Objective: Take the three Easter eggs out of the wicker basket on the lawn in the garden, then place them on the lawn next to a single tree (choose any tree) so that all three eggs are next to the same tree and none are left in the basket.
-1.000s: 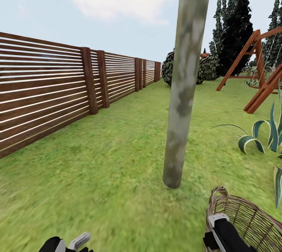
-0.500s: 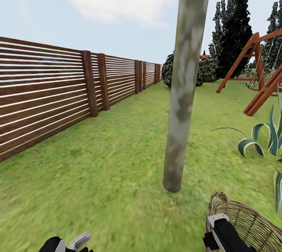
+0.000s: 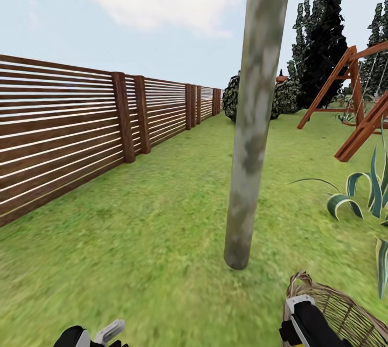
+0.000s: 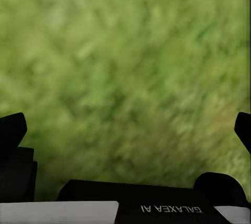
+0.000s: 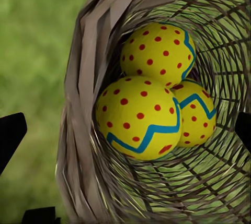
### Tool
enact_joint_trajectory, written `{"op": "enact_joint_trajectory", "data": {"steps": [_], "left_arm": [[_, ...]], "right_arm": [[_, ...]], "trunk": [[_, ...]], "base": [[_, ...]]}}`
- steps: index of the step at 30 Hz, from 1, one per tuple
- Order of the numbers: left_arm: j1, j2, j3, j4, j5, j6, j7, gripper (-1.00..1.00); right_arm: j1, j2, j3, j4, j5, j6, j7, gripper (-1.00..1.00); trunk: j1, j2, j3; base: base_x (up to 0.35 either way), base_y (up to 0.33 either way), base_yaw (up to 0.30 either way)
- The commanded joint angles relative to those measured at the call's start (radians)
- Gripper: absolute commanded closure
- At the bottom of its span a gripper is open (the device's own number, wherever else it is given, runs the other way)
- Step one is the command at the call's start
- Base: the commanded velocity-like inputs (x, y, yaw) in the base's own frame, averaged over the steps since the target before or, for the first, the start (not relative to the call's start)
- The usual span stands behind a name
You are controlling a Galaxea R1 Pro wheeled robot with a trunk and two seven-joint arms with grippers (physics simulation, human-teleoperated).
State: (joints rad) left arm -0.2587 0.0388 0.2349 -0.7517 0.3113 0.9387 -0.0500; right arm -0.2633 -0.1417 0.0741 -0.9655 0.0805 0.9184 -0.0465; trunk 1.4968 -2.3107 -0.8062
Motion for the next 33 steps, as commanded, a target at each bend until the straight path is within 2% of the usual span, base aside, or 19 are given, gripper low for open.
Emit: {"op": "enact_joint_trajectory", "data": {"steps": [1, 8, 10, 12, 14, 18, 23, 33], "left_arm": [[0.000, 0.000, 0.003, -0.001, -0.005, 0.005, -0.005, -1.00], [0.000, 0.001, 0.003, -0.001, -0.005, 0.005, -0.005, -1.00], [0.000, 0.006, 0.002, -0.002, -0.004, 0.005, -0.009, -1.00], [0.000, 0.010, 0.004, -0.004, -0.003, 0.006, -0.011, -1.00], [0.000, 0.011, 0.004, -0.004, -0.003, 0.006, -0.011, -1.00], [0.000, 0.009, 0.001, -0.003, -0.004, 0.005, -0.008, -1.00], [0.000, 0.009, 0.000, -0.003, -0.005, 0.005, -0.007, -1.00], [0.000, 0.006, 0.000, -0.003, -0.005, 0.005, -0.005, -1.00]], "right_arm": [[-0.001, -0.001, 0.003, -0.001, 0.004, 0.005, 0.000, -1.00], [-0.001, -0.002, 0.001, 0.000, 0.003, 0.004, 0.000, -1.00], [-0.001, -0.014, -0.006, -0.004, 0.000, 0.008, 0.002, -1.00], [-0.001, -0.030, -0.033, -0.008, -0.012, 0.012, 0.011, -1.00], [-0.001, -0.047, -0.073, -0.012, -0.037, 0.027, 0.048, -1.00], [-0.001, -0.059, -0.094, -0.013, -0.040, 0.040, 0.092, -1.00], [-0.001, -0.092, -0.098, -0.015, -0.043, 0.041, 0.097, -1.00], [-0.001, -0.098, -0.099, -0.016, -0.043, 0.042, 0.097, -1.00]], "trunk": [[-0.004, 0.007, 0.002], [-0.031, 0.056, 0.024], [-0.039, 0.070, 0.030], [-0.046, 0.084, 0.037], [-0.054, 0.098, 0.043], [-0.069, 0.126, 0.055], [-0.088, 0.161, 0.071], [-0.127, 0.231, 0.102]], "base": [[0.000, 0.000, 0.000], [0.000, 0.000, 0.000], [0.000, 0.000, 0.000], [0.000, 0.000, 0.000], [0.000, 0.000, 0.000], [0.000, 0.000, 0.000], [0.000, 0.000, 0.000], [0.000, 0.000, 0.000]]}}
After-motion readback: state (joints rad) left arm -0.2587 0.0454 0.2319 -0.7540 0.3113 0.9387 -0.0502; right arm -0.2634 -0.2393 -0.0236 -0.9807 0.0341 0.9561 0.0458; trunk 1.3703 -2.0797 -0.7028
